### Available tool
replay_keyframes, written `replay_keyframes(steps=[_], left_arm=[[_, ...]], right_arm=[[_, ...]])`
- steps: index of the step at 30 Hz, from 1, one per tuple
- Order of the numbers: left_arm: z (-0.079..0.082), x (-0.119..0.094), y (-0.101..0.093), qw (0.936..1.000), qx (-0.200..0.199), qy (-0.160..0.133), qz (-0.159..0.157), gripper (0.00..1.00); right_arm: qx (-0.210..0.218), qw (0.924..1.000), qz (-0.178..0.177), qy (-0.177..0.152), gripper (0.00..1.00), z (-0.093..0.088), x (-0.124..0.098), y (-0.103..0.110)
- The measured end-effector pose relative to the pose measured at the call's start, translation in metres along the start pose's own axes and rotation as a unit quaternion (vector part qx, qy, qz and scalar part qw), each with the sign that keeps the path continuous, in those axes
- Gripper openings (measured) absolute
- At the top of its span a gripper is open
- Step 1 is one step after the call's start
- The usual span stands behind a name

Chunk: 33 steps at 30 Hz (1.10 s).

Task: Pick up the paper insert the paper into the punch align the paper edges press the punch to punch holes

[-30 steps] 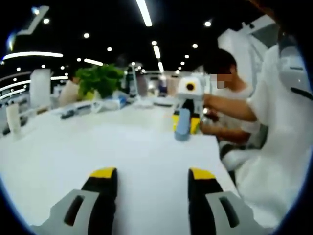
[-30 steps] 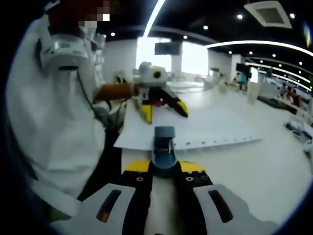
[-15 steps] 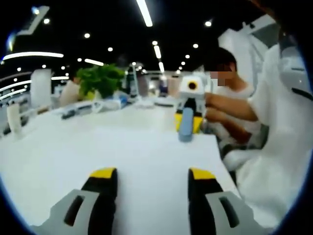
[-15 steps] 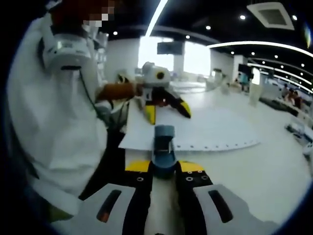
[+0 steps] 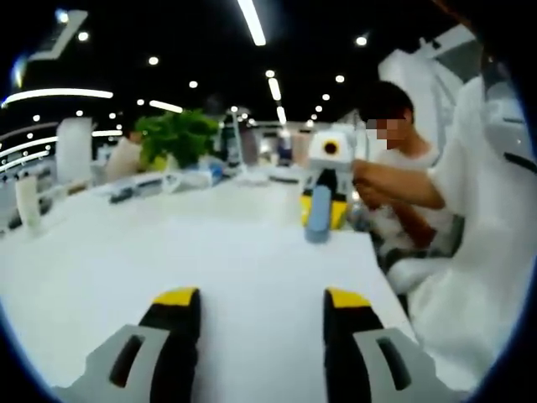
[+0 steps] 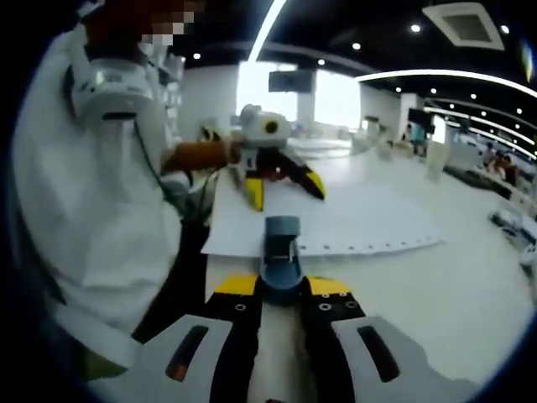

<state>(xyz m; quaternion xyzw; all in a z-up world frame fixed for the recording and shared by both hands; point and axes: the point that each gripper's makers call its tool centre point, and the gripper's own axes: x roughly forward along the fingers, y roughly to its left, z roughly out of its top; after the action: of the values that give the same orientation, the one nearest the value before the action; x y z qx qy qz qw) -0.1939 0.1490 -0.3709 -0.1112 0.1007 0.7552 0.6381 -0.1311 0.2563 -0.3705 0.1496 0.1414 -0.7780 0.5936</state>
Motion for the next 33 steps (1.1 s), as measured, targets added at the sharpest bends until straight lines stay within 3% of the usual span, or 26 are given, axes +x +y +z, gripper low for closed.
replay_keyframes(steps=[10, 16, 18, 20, 25, 33], left_arm=[[-0.0002, 0.0003, 0.0015, 1.0000, -0.001, 0.000, 0.002, 0.59], [-0.0004, -0.0004, 0.0018, 1.0000, 0.000, -0.001, 0.002, 0.60], [-0.0001, -0.0008, 0.0002, 1.0000, 0.004, -0.001, -0.001, 0.61], [0.0000, 0.0003, -0.0025, 1.0000, 0.003, 0.001, -0.007, 0.62], [0.0002, 0.0002, -0.0027, 1.0000, 0.006, 0.000, -0.008, 0.65], [-0.0009, 0.0014, 0.0013, 1.0000, -0.001, 0.003, -0.003, 0.64]], right_arm=[[-0.005, 0.9999, 0.012, 0.003, 0.22, 0.0000, 0.0033, -0.0019], [0.016, 0.9998, 0.010, 0.004, 0.23, -0.0020, 0.0035, -0.0028], [0.019, 0.9998, 0.008, 0.004, 0.27, -0.0014, 0.0044, -0.0027], [0.052, 0.9987, 0.002, 0.002, 0.32, -0.0014, 0.0064, -0.0045], [0.047, 0.9989, -0.002, -0.006, 0.32, 0.0007, 0.0039, -0.0031], [0.032, 0.9995, -0.007, -0.006, 0.22, -0.0005, -0.0009, -0.0027]])
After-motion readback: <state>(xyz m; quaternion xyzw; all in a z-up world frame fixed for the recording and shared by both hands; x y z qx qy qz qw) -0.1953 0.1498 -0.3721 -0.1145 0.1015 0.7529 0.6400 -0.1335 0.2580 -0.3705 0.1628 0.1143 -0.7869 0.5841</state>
